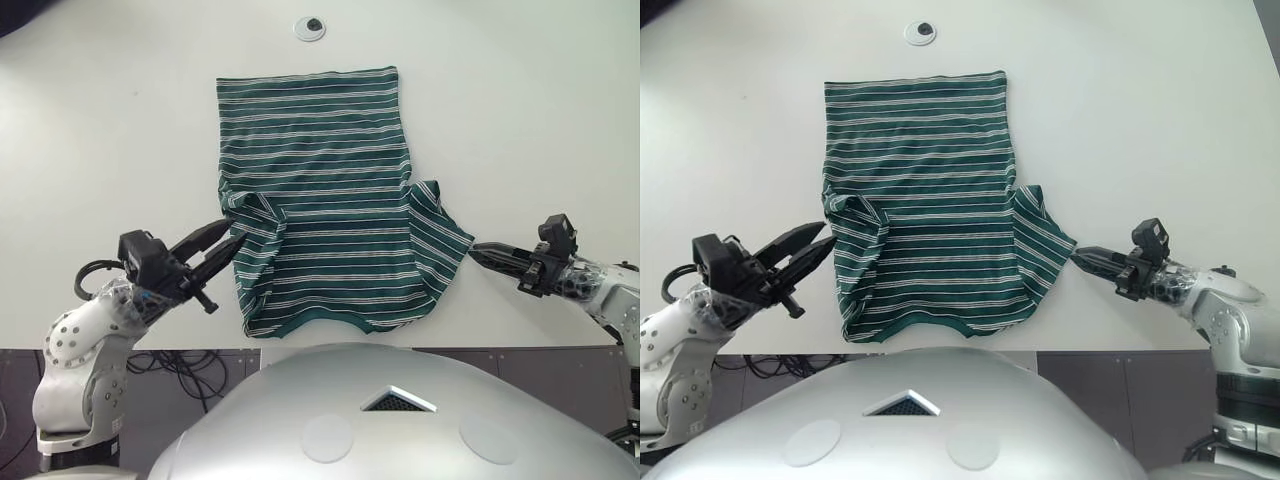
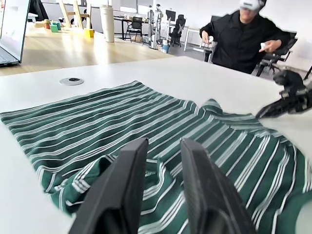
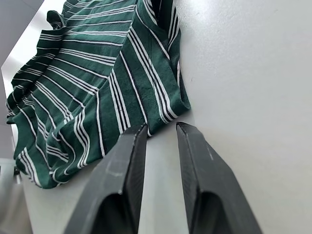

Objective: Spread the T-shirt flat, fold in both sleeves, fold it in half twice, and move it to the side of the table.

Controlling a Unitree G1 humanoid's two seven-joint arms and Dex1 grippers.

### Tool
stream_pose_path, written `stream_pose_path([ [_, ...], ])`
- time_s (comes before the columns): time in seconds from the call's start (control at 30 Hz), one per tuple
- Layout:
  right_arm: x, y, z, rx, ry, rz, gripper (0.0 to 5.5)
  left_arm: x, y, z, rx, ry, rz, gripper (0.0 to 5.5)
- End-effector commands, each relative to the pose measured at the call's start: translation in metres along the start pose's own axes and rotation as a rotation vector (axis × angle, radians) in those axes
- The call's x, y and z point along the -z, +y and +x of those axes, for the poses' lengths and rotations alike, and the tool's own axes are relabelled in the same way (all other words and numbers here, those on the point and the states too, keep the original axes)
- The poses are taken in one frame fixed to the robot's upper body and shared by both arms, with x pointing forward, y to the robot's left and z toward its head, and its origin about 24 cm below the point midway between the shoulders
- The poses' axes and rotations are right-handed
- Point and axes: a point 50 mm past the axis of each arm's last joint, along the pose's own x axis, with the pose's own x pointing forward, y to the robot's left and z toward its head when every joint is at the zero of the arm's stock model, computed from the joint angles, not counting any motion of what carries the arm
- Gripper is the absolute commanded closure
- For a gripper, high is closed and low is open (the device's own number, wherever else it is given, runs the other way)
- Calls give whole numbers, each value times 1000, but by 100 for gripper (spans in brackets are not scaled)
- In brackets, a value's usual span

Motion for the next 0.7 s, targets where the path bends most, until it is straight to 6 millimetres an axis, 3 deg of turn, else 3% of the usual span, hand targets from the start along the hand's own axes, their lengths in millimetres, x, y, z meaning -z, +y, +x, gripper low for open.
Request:
stream_pose_path([
  [0.03,-2,3,7,-7,-40,21,443,11,1,-11,14,67,121,433],
  [0.3,1,8,15,-29,-60,49,546,40,2,-43,176,223,540,429],
  [0.53,-5,18,13,-85,-86,49,546,50,-20,-44,324,209,609,429],
  [0.7,-17,41,22,-200,-114,29,546,59,-26,-43,402,251,712,429],
])
